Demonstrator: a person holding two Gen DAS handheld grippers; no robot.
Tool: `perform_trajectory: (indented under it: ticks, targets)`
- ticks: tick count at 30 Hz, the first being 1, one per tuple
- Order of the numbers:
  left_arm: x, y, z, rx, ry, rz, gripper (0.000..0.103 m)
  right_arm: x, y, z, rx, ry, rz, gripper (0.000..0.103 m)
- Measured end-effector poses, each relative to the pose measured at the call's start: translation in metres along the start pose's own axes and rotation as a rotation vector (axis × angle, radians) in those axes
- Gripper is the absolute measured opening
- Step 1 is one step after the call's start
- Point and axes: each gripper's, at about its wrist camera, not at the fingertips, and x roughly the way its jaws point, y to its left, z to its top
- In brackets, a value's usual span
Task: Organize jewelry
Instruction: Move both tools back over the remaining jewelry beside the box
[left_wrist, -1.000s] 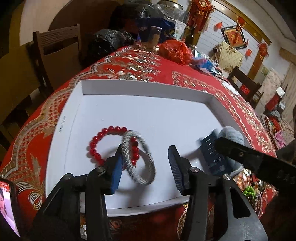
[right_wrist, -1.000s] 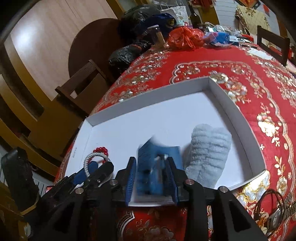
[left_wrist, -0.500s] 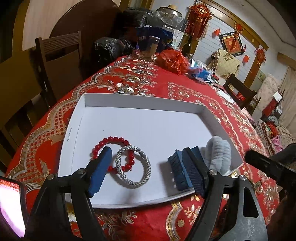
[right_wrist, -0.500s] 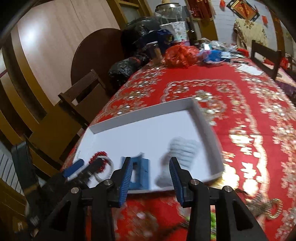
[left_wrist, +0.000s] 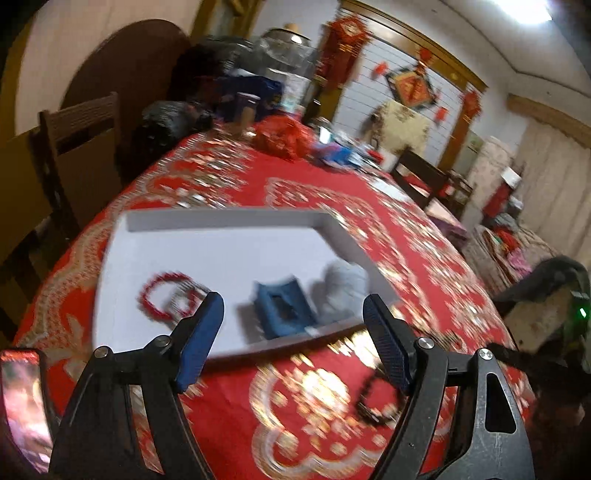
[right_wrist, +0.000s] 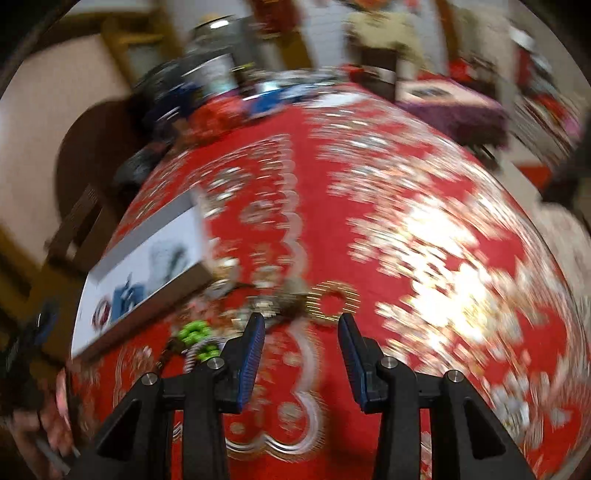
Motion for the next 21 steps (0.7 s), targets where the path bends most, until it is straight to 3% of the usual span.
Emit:
perform_trajectory:
  ticks: [6, 14, 21]
  targets:
    - [0.010, -0.023, -0.039, 0.080, 0.106, -0.041, 0.078, 0.003, -0.006, -0.005, 0.030, 0.033, 0.003, 0.039]
    - [0.015, -0.002, -0.070, 0.079, 0.194, -0.097, 0.078, 0.005, -0.002, -0.007, 0.045, 0.031, 0.023, 0.040]
    - [0.037, -0.047, -0.080, 0.210, 0.265, -0.201, 0.078, 0.015, 0.003, -0.011, 0.014, 0.070, 0.022, 0.040]
